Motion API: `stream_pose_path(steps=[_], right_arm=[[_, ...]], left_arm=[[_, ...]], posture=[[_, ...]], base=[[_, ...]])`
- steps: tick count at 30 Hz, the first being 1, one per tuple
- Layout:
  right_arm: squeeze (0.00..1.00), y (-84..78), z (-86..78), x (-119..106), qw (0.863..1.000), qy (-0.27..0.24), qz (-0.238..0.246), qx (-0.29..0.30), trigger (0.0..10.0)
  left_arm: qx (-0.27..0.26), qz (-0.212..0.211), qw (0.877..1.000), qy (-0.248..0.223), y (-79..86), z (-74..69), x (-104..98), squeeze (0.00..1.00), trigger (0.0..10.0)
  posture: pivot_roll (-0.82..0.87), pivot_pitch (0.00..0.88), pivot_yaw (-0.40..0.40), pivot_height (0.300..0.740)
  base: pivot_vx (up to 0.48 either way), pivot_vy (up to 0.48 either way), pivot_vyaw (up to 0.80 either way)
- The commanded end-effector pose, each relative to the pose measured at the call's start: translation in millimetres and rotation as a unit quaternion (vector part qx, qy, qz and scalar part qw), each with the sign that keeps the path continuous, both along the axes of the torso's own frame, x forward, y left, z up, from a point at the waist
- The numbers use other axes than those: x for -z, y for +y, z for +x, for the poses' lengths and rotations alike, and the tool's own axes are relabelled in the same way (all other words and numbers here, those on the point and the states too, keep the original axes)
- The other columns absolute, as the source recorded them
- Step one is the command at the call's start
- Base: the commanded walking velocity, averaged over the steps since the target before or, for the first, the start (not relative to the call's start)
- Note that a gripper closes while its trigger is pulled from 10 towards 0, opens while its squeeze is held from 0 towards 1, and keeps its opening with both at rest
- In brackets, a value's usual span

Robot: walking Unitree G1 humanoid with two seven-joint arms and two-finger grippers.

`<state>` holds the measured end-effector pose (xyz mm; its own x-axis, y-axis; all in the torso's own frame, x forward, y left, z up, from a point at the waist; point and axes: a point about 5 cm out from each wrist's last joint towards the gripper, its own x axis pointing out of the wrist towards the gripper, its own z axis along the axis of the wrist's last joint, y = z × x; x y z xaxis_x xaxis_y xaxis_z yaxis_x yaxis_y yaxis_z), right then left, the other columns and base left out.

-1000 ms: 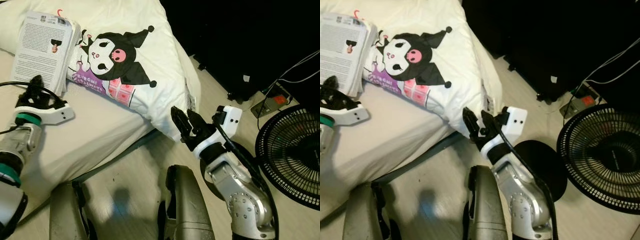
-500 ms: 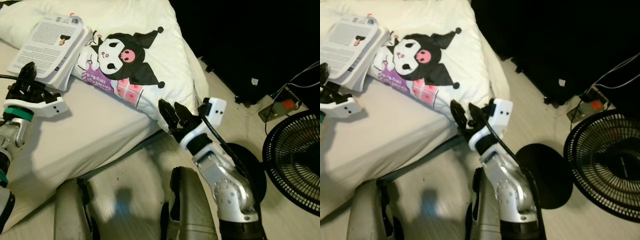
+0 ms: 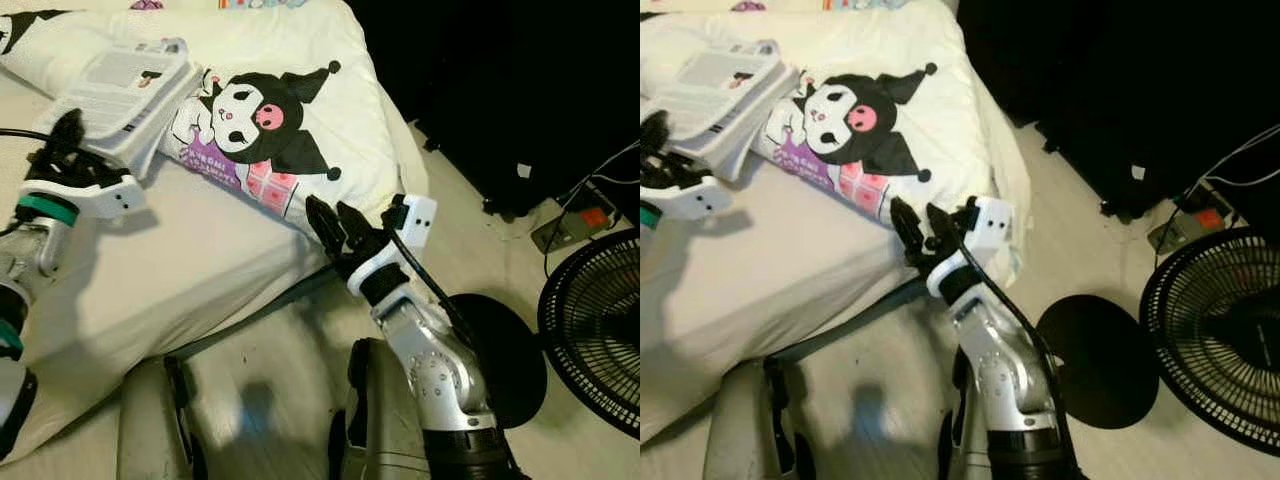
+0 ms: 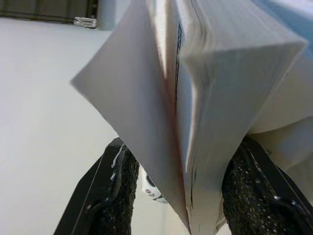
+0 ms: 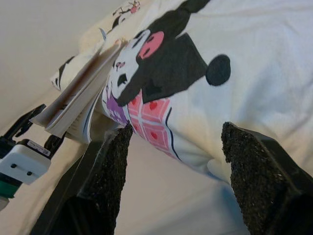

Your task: Clean up the room

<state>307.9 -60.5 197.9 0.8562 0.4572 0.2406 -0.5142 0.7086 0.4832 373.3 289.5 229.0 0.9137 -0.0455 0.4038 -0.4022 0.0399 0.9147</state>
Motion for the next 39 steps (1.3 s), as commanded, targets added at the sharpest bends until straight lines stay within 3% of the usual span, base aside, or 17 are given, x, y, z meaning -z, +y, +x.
stream_pose_path(steps=[1,5,7,10,11,15,21,24,26,27,28,30,31,33,34,38,39], right_arm=[[0.0,4.2,-1.3,4,1.0,0.007,0.01,-0.003,10.0],[0.0,2.4,-0.7,5,1.0,0.005,0.009,0.001,10.0],[0.0,1.2,0.0,6,1.0,0.006,0.009,0.004,10.0],[0.0,1.0,0.5,8,1.0,0.005,0.009,0.005,10.0],[0.0,1.0,0.5,8,1.0,0.005,0.009,0.005,10.0],[0.0,1.7,0.4,8,1.0,0.004,0.01,0.005,10.0],[0.0,2.1,0.6,9,1.0,0.004,0.009,0.005,10.0],[0.0,2.0,0.6,10,1.0,0.005,0.007,0.005,10.0],[0.0,2.0,0.6,10,1.0,0.005,0.007,0.005,10.0],[0.0,1.9,0.5,10,1.0,0.005,0.007,0.005,10.0],[0.0,1.9,0.5,10,1.0,0.005,0.007,0.005,10.0],[0.0,1.4,0.1,11,1.0,0.005,0.007,0.006,10.0],[0.0,1.4,0.1,11,1.0,0.005,0.007,0.006,10.0],[0.0,0.6,0.2,12,1.0,0.006,0.007,0.008,10.0],[0.0,-0.4,-0.2,13,1.0,0.007,0.007,0.012,10.0],[0.0,-0.8,-0.2,14,1.0,0.008,0.007,0.013,10.0],[0.0,-0.9,-0.6,15,1.0,0.009,0.008,0.014,10.0]], left_arm=[[-0.007,-0.028,0.999,0.024,3.4,0.8,1,0.0,0.0],[-0.016,-0.137,0.987,0.078,8.9,4.5,-2,0.0,0.0],[-0.001,-0.242,0.964,0.11,11.0,6.4,-3,0.0,0.0],[0.029,-0.327,0.934,0.143,11.3,7.5,-4,0.0,0.0],[0.029,-0.327,0.934,0.143,11.3,7.5,-4,0.0,0.0],[0.072,-0.395,0.891,0.212,9.0,8.2,-1,0.0,0.0],[0.13,-0.384,0.855,0.324,2.1,4.1,8,0.0,0.0],[0.192,-0.358,0.79,0.459,-9.5,-5.7,28,0.0,0.0],[0.192,-0.358,0.79,0.459,-9.5,-5.7,28,0.0,0.0],[0.213,-0.347,0.768,0.494,-12.4,-10.3,33,0.0,0.0],[0.213,-0.347,0.768,0.494,-12.4,-10.3,33,0.0,0.0],[0.25,-0.312,0.727,0.558,-18.4,-23.3,47,0.0,0.0],[0.25,-0.312,0.727,0.558,-18.4,-23.3,47,0.0,0.0],[0.266,-0.275,0.711,0.59,-23.8,-35.7,59,0.0,0.0],[0.306,-0.231,0.671,0.634,-43.5,-65.3,78,0.0,0.0],[0.345,-0.217,0.641,0.651,-68.5,-94.3,90,0.0,0.0],[0.354,-0.222,0.645,0.64,-75.9,-99.6,93,0.0,0.0]], posture=[[0.06,0.195,-0.058,0.465],[0.06,0.192,-0.054,0.465],[0.05,0.19,-0.046,0.465],[0.05,0.19,-0.044,0.465],[0.05,0.19,-0.044,0.465],[0.06,0.191,-0.044,0.465],[0.06,0.194,-0.045,0.465],[0.06,0.194,-0.045,0.465],[0.06,0.194,-0.045,0.465],[0.06,0.198,-0.044,0.465],[0.06,0.198,-0.044,0.465],[0.07,0.203,-0.037,0.465],[0.07,0.203,-0.037,0.465],[0.07,0.205,-0.032,0.465],[0.07,0.209,-0.026,0.465],[0.07,0.212,-0.021,0.465],[0.08,0.214,-0.023,0.465]], base=[[0.0,0.0,0.0],[0.0,0.0,0.0],[0.0,0.0,0.0],[0.0,0.0,0.0],[0.0,0.0,0.0],[0.0,0.0,0.0],[0.0,0.0,0.0],[0.0,0.0,0.0],[0.0,0.0,0.0],[0.0,0.0,0.0],[0.0,0.0,0.0],[0.0,0.0,0.0],[0.0,0.0,0.0],[0.0,0.0,0.0],[0.0,0.0,0.0],[0.0,0.0,0.0],[0.0,0.0,0.0]])
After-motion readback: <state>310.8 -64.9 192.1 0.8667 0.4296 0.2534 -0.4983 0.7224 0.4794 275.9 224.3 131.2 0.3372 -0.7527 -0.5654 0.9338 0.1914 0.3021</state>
